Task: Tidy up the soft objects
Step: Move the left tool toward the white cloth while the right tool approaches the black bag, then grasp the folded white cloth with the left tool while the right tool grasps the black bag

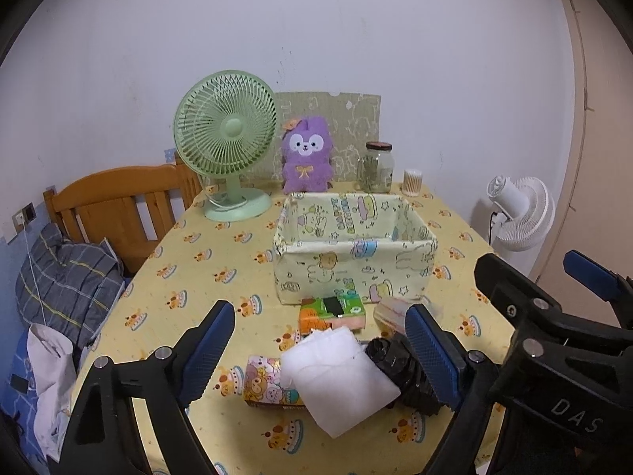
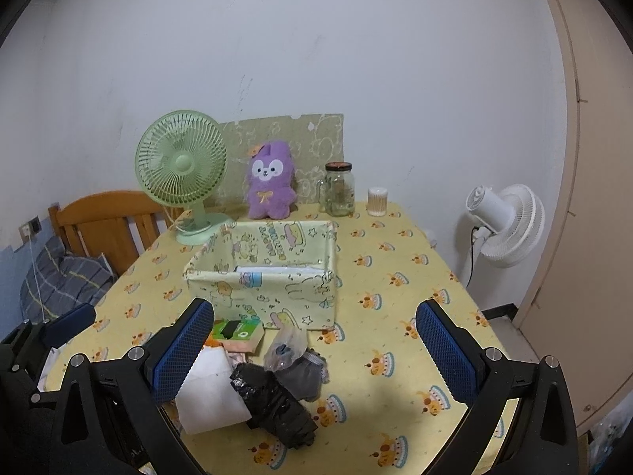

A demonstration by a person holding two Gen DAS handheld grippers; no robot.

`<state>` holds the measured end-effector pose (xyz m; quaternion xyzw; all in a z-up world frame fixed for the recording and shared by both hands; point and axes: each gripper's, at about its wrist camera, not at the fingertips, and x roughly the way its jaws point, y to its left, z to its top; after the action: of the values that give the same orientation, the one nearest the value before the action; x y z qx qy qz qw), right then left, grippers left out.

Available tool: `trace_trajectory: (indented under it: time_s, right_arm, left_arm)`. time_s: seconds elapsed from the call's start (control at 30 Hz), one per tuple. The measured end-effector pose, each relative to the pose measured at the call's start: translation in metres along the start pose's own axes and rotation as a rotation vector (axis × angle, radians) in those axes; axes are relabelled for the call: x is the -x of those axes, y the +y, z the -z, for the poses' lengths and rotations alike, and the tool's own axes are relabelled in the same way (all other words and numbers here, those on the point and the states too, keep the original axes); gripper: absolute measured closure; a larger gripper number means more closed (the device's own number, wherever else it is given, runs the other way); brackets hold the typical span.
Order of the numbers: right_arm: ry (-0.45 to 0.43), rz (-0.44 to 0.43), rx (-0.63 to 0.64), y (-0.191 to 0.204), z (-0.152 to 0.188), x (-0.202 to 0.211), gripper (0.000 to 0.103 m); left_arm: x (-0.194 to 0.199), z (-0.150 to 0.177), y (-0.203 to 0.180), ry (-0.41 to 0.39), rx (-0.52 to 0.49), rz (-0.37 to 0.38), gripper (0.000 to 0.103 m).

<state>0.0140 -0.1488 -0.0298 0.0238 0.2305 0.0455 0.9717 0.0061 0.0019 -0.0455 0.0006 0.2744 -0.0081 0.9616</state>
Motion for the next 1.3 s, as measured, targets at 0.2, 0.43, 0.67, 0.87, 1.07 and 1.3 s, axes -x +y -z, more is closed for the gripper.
trace_trajectory:
  time_s: [0.2, 0.43, 0.67, 0.87, 1.07, 1.3]
  right_arm:
    - [0.022, -0.004, 0.003, 0.002, 0.015, -0.01, 0.003]
    - [0.05, -0.004, 0.002, 0.003, 0.031, -0.023, 0.005]
    - [0.091, -0.016, 0.006, 0.005, 0.047, -0.038, 0.007]
    - [0.126, -0.04, 0.031, 0.012, 0.06, -0.047, 0.01]
    - [0.171, -0.061, 0.029, 0.013, 0.071, -0.059, 0.014]
    - [0.238, -0.098, 0.003, 0.013, 0.079, -0.074, 0.023]
  left_arm:
    - [-0.012, 0.014, 0.0, 0.033, -0.009, 0.011, 0.014]
    - [-0.031, 0.03, -0.001, 0.09, -0.008, 0.035, 0.014]
    - [-0.045, 0.045, 0.0, 0.142, -0.002, 0.047, 0.014]
    - [-0.057, 0.059, -0.001, 0.182, -0.001, 0.053, 0.014]
    - [-0.067, 0.068, -0.002, 0.212, -0.002, 0.045, 0.017]
    - [-0.073, 0.071, -0.006, 0.224, -0.026, 0.032, 0.032]
